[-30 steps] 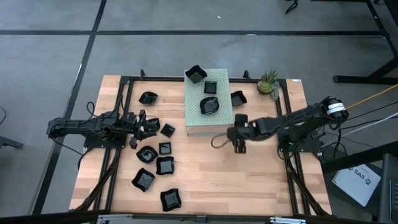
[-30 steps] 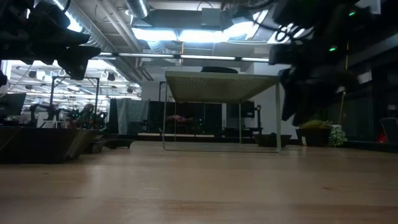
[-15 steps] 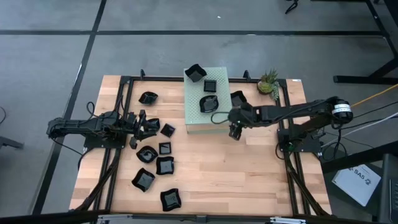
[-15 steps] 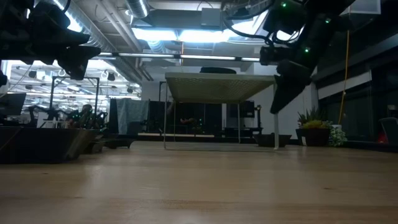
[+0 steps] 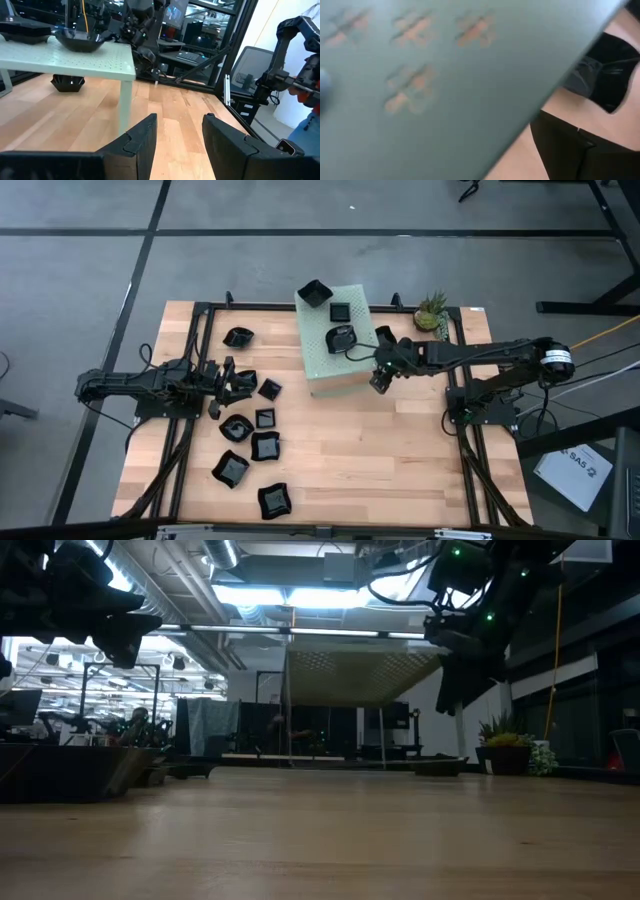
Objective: Pick & Place Mini shaped plates
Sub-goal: Stack the black distorted square plate on top of the black distorted square plates on the shelf
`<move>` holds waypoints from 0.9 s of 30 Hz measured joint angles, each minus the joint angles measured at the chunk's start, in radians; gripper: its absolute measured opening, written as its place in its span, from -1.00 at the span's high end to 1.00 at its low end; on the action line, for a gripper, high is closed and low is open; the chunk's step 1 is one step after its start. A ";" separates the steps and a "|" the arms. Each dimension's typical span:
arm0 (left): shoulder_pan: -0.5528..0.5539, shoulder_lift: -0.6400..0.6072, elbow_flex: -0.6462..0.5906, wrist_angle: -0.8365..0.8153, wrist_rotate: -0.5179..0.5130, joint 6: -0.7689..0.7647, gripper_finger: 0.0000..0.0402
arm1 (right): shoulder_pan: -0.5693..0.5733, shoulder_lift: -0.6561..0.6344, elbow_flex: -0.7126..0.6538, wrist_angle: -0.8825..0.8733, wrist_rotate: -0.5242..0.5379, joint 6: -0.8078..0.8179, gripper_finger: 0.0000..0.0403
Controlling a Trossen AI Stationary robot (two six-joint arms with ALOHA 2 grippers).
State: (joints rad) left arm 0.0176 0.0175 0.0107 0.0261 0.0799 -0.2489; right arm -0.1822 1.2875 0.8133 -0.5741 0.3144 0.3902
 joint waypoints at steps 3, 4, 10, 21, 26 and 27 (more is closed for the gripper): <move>0.000 0.000 0.000 0.000 0.000 0.000 0.24 | 0.000 0.001 -0.001 0.004 0.004 -0.001 -0.23; 0.000 0.000 0.000 0.000 0.000 0.000 0.24 | 0.000 0.003 -0.001 0.004 0.006 -0.001 -0.23; 0.000 0.000 0.000 0.000 0.000 0.000 0.24 | 0.000 0.005 -0.001 0.002 0.003 0.006 -0.23; 0.000 0.000 0.000 0.000 0.000 0.000 0.24 | 0.050 0.006 -0.122 0.097 -0.065 0.051 -0.23; 0.000 0.000 0.000 0.000 0.000 0.000 0.24 | 0.080 0.006 -0.131 0.109 -0.065 0.019 -0.23; 0.000 0.000 0.000 0.000 0.000 0.000 0.24 | 0.085 0.006 -0.132 0.107 -0.068 0.016 -0.23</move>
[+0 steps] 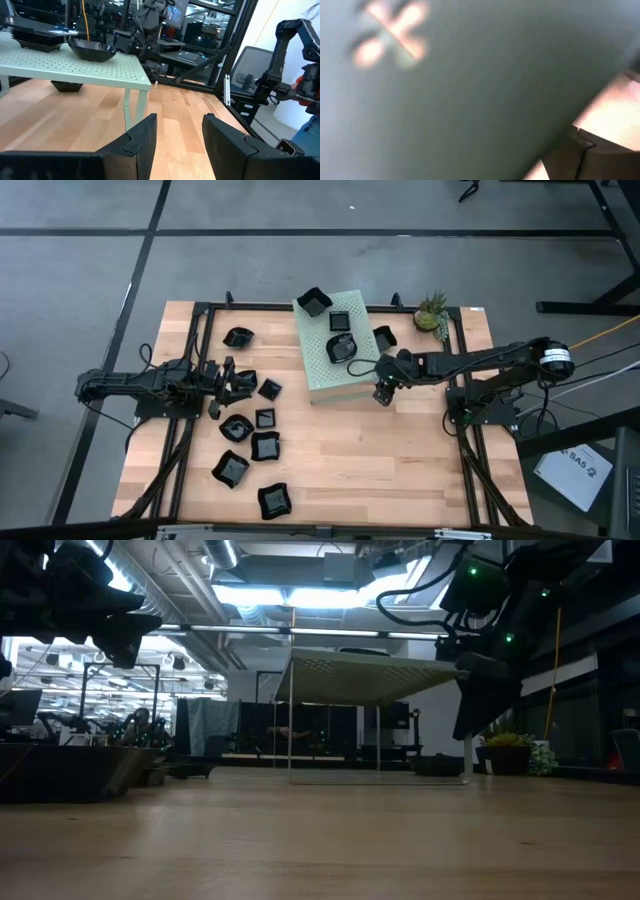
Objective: Pick & Place Mini shaped plates
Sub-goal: Stack the black distorted square plate on top of the black distorted square plates on the shelf
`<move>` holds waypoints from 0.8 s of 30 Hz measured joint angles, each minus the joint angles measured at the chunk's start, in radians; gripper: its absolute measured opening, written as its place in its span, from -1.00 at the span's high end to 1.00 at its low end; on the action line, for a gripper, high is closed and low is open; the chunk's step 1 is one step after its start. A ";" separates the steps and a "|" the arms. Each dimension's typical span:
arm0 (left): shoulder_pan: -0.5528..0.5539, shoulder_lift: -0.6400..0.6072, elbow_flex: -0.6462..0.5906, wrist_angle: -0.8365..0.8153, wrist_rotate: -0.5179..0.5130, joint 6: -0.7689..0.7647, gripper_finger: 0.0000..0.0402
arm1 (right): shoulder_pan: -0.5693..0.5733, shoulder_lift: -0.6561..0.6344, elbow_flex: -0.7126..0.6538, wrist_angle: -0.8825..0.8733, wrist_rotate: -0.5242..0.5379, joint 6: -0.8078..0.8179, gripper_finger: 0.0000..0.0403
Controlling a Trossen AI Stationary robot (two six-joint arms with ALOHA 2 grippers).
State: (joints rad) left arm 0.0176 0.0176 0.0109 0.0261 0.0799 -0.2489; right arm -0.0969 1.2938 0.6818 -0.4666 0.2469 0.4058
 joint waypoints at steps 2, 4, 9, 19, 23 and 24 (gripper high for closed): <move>0.000 0.000 0.000 0.000 0.000 0.000 0.24 | 0.011 0.000 -0.001 -0.004 -0.006 -0.003 -0.23; 0.000 0.000 0.000 0.000 0.000 0.000 0.24 | 0.022 0.000 -0.001 -0.002 -0.025 -0.017 -0.23; 0.000 0.000 0.000 0.000 0.000 0.000 0.24 | 0.047 0.000 -0.001 0.004 -0.068 -0.021 -0.23; 0.000 0.000 0.000 0.000 0.000 0.000 0.24 | 0.091 0.000 -0.001 -0.015 -0.074 -0.065 -0.23; 0.000 0.000 0.000 0.000 0.000 0.000 0.24 | 0.119 -0.003 -0.001 -0.035 -0.074 -0.053 -0.23; 0.000 0.000 0.000 0.000 0.000 0.000 0.24 | 0.124 -0.010 -0.001 -0.041 -0.074 -0.052 -0.23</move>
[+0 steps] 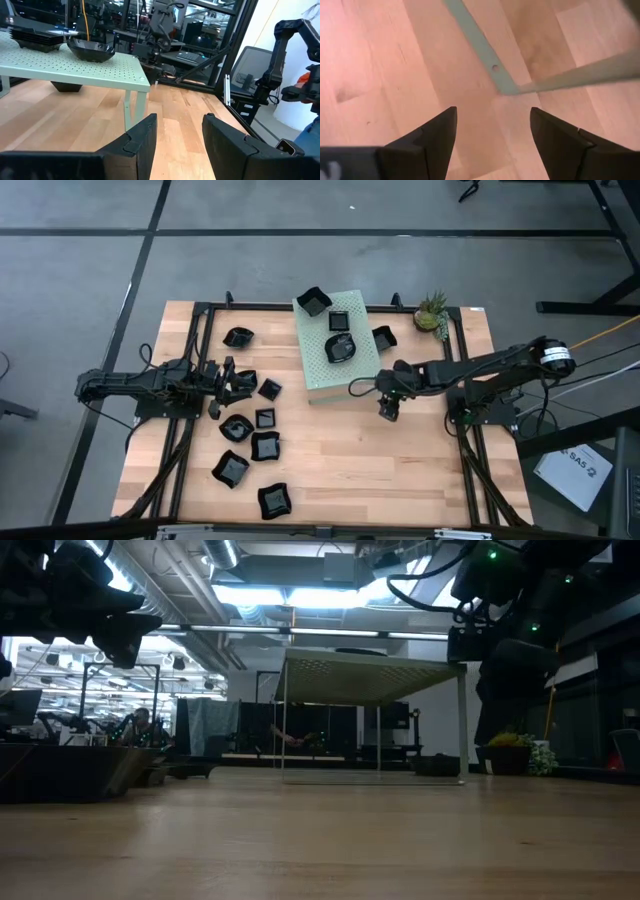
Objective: Pick & Place Mini shaped plates
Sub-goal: Stack the black distorted square plate on top of the black distorted square plates on the shelf
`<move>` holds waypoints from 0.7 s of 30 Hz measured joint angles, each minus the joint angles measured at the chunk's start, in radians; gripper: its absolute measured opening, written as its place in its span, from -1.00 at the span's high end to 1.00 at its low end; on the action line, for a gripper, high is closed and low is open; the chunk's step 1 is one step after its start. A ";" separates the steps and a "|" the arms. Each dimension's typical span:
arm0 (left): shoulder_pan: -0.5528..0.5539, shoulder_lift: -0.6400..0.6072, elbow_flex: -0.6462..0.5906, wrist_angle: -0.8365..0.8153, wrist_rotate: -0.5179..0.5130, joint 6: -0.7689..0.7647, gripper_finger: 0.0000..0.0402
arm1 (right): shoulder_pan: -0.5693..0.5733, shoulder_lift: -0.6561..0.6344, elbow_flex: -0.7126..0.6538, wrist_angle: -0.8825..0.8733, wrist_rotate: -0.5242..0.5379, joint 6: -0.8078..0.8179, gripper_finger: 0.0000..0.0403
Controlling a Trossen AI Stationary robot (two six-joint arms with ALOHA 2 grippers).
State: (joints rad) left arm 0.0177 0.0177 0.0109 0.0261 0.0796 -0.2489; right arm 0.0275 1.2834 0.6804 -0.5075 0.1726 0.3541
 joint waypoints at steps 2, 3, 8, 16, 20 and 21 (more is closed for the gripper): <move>0.000 0.000 0.000 0.000 0.000 0.000 0.24 | 0.015 -0.020 0.000 -0.006 0.002 0.002 -0.23; 0.000 0.000 0.000 0.000 0.000 0.000 0.24 | 0.024 -0.035 0.000 -0.015 0.002 0.002 -0.23; 0.000 0.000 0.000 0.000 0.000 0.000 0.24 | 0.059 -0.121 0.001 -0.161 0.018 0.046 -0.23; 0.000 0.000 0.000 0.000 0.000 0.000 0.24 | 0.017 -0.240 0.001 -0.322 0.229 0.123 -0.23; 0.000 0.000 0.000 0.000 0.000 0.000 0.24 | -0.046 -0.284 0.001 -0.336 0.347 0.175 -0.23; 0.000 0.000 0.000 0.000 0.000 0.000 0.24 | -0.064 -0.294 0.001 -0.335 0.366 0.185 -0.23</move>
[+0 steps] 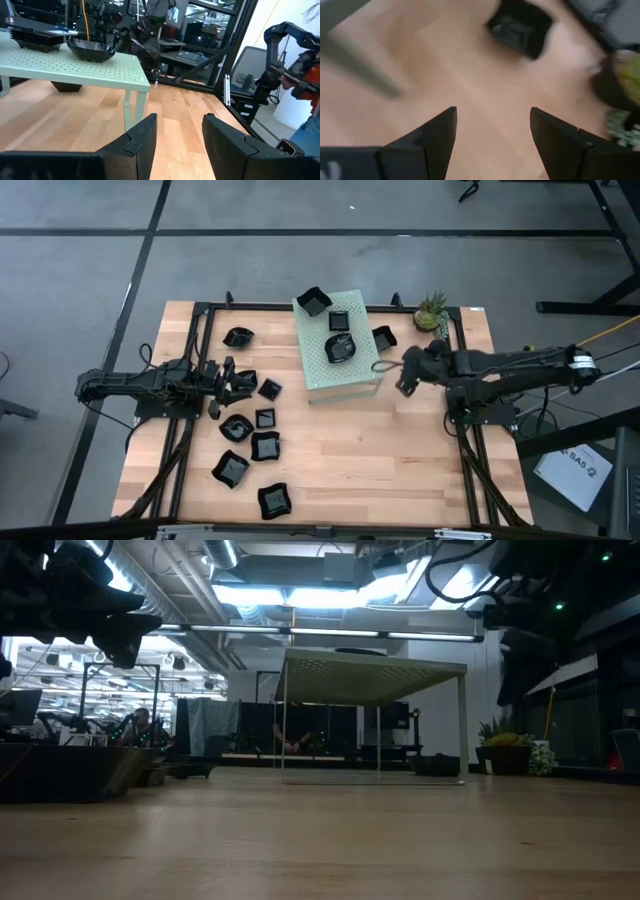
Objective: Pick & Place Mini shaped plates
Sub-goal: Stack the black distorted square plate on top of the black distorted square plates on the shelf
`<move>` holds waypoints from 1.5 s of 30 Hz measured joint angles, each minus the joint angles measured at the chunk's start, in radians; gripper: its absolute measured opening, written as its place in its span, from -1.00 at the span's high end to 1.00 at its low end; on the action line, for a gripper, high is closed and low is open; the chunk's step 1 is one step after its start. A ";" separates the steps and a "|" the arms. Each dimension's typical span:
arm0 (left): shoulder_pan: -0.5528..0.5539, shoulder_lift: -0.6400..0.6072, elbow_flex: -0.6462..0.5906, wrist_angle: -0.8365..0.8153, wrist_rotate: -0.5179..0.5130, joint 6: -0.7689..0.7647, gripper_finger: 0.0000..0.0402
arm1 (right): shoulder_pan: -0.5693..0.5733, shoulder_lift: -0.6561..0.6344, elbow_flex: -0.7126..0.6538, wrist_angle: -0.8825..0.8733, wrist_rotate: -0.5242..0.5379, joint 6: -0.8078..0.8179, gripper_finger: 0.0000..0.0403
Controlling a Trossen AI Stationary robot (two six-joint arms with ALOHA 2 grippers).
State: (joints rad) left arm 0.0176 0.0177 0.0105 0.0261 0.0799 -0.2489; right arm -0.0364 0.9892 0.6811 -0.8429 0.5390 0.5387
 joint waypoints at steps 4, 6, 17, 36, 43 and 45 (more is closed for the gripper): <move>0.000 0.000 0.000 0.000 0.000 0.000 0.24 | -0.074 -0.033 0.000 0.003 0.027 0.006 -0.23; 0.000 0.000 0.000 0.000 0.000 0.000 0.24 | -0.116 -0.049 0.000 0.004 0.028 0.002 -0.23; 0.000 0.000 0.000 0.000 0.000 0.000 0.24 | -0.373 -0.054 0.000 0.220 -0.065 -0.577 -0.23; 0.000 0.000 0.000 0.000 0.000 0.000 0.24 | -0.613 0.103 0.000 0.388 -0.544 -1.372 -0.23; 0.000 0.000 0.000 0.000 0.000 0.000 0.24 | -0.642 0.200 0.000 0.407 -0.567 -1.411 -0.21; 0.000 0.000 0.000 0.000 0.000 0.000 0.24 | -0.643 0.229 0.000 0.430 -0.567 -1.411 -0.17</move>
State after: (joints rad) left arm 0.0177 0.0176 0.0107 0.0261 0.0797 -0.2489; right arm -0.6792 1.2187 0.6811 -0.4131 -0.0277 -0.8722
